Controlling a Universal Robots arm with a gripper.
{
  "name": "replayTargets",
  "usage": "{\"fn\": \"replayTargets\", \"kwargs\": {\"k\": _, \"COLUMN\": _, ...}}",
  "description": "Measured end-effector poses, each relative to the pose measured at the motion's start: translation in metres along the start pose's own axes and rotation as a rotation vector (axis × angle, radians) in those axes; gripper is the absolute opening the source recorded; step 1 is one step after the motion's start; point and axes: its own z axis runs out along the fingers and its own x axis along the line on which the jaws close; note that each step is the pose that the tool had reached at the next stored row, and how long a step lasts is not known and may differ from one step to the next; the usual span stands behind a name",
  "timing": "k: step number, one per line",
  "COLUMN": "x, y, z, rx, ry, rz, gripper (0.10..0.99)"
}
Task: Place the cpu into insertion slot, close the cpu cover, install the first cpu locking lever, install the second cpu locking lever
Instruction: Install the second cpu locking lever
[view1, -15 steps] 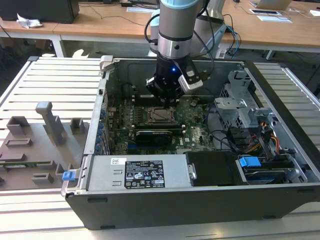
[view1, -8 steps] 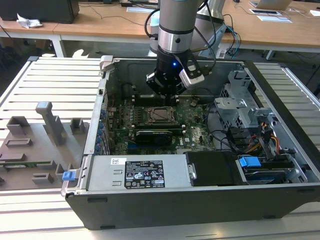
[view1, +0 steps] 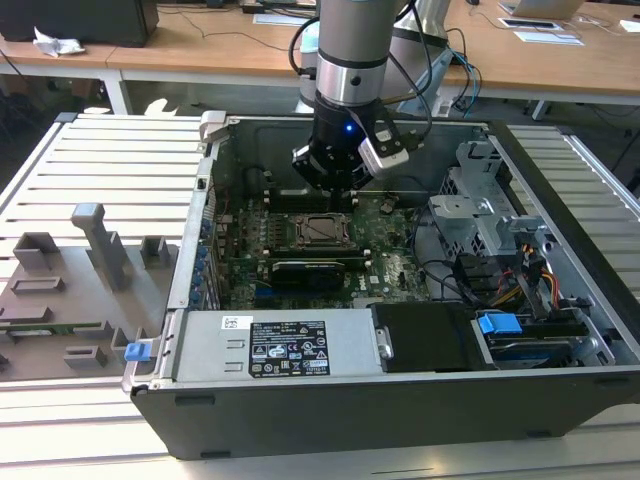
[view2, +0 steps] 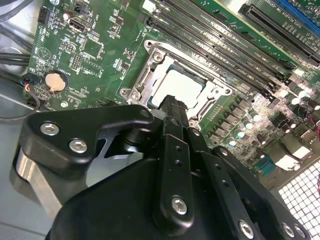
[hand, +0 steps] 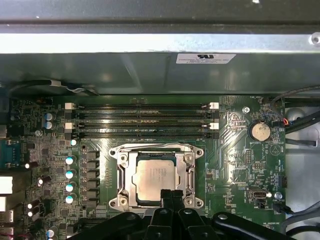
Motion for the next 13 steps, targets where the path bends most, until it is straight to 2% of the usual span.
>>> {"fn": "replayTargets", "kwargs": {"k": 6, "x": 0.0000, "y": -0.0018, "z": -0.0001, "rx": 0.000, "ry": 0.0001, "rz": 0.000, "gripper": 0.106}}
{"fn": "replayTargets", "kwargs": {"k": 11, "x": -0.0001, "y": -0.0096, "z": -0.0001, "rx": 0.000, "ry": 0.0000, "rz": 0.000, "gripper": 0.106}}
{"fn": "replayTargets", "kwargs": {"k": 13, "x": -0.0002, "y": -0.0147, "z": -0.0001, "rx": 0.000, "ry": 0.0000, "rz": 0.000, "gripper": 0.106}}
